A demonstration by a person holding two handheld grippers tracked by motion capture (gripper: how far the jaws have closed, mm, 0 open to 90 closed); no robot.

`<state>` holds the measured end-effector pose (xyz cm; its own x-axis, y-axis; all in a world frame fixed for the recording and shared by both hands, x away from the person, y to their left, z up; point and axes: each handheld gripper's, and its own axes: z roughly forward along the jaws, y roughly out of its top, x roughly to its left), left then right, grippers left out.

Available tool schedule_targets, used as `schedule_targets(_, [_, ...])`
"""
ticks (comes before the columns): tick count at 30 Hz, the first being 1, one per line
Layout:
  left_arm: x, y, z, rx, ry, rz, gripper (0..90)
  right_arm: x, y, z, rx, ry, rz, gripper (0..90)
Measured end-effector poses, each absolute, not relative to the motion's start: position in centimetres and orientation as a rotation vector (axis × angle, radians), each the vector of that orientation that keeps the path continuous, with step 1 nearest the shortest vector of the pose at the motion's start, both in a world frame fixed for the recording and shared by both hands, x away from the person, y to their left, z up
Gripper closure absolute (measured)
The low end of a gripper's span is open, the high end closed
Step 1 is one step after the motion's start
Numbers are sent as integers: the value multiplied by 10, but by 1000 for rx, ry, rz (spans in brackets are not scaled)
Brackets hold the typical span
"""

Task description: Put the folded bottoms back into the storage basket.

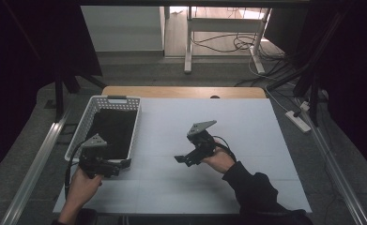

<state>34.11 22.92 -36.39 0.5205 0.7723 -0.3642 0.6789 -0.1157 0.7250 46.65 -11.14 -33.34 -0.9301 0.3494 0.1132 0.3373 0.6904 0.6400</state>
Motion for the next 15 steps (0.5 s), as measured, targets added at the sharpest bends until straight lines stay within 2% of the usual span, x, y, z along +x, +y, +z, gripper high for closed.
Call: schedule_targets(15, [312,233,-372,1824,1226,121,0,460,-128,-329,597,2875,1089,0])
